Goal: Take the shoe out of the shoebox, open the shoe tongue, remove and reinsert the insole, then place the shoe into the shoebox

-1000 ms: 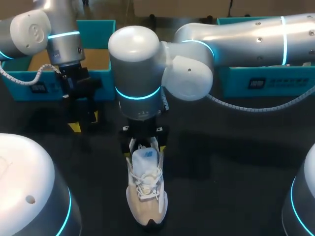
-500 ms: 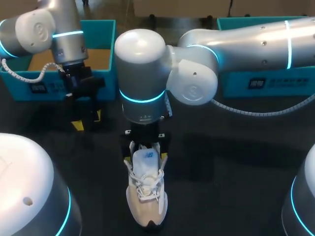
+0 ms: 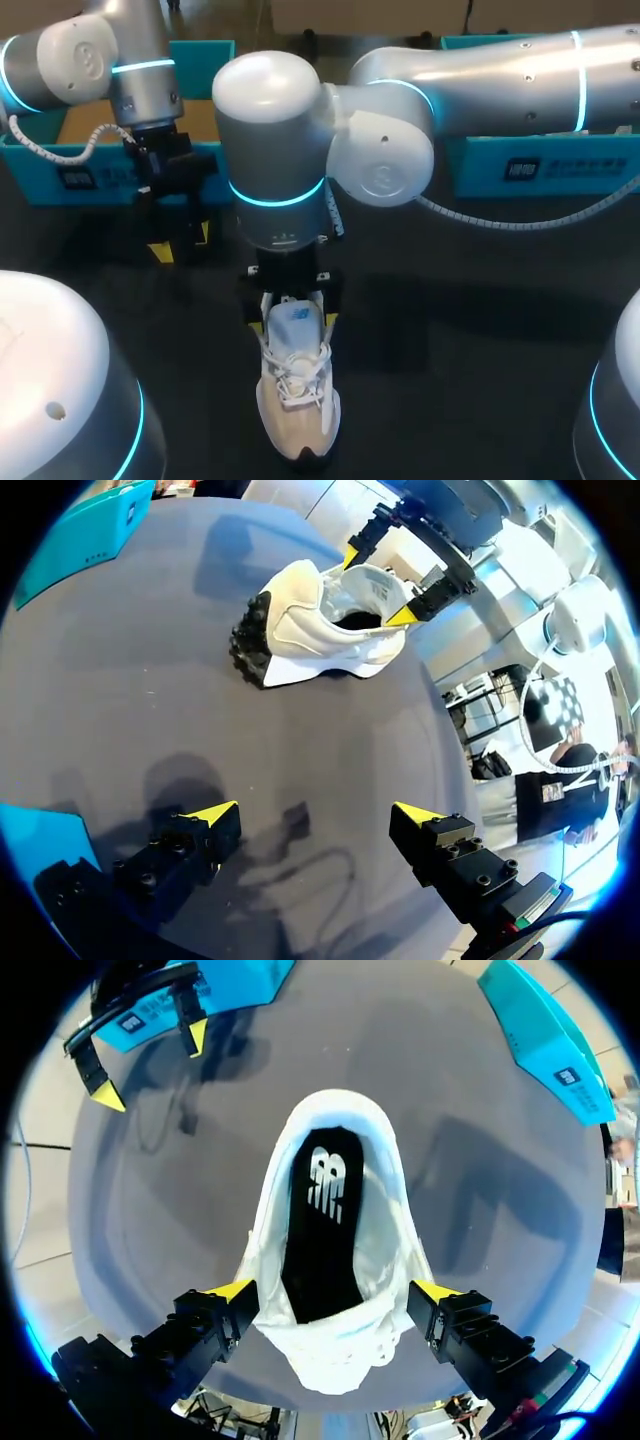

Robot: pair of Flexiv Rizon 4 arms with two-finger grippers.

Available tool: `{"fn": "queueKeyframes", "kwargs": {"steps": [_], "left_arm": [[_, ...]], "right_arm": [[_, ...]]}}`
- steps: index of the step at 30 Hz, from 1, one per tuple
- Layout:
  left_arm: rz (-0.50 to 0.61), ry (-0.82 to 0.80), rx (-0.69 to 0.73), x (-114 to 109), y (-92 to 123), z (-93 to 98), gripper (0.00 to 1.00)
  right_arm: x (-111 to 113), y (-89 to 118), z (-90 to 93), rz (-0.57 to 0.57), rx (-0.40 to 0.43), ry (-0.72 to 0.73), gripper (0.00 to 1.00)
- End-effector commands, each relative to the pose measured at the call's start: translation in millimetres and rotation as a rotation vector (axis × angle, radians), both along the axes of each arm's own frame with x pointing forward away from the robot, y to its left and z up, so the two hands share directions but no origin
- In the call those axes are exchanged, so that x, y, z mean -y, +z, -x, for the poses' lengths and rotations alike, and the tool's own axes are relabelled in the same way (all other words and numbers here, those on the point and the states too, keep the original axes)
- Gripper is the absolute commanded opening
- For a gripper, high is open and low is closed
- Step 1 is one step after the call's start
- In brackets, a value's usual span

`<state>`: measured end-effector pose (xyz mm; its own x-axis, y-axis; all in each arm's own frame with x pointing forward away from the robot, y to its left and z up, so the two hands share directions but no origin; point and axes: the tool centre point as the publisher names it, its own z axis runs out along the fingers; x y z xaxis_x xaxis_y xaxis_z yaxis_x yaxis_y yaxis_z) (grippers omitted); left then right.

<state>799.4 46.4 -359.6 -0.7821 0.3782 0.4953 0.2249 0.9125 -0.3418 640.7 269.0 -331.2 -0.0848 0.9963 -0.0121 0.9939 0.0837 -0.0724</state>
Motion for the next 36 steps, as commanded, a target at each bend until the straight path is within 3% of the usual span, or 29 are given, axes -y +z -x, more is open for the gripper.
{"fn": "queueKeyframes", "kwargs": {"steps": [1,19,24,31,33,36], "left_arm": [[-0.001,-0.009,0.003,2,3,1.5,1.00],[0.024,-0.044,0.012,18,5,14.9,1.00],[0.038,-0.038,0.035,14,14,20.3,1.00],[0.063,-0.039,0.084,9,26,27.6,1.00],[0.067,-0.034,0.099,7,28,28.7,1.00],[0.076,-0.032,0.126,4,33,31.3,1.00]], "right_arm": [[-1,1,9.2,0.005,0.003,-0.007,1.00],[3,33,64.1,0.022,-0.004,-0.052,1.00],[2,38,66.9,0.012,0.020,-0.033,0.75],[2,40,60.5,0.006,0.046,0.010,0.60],[2,40,57.2,0.008,0.048,0.020,0.50],[1,39,51.9,0.010,0.055,0.034,0.49]]}}
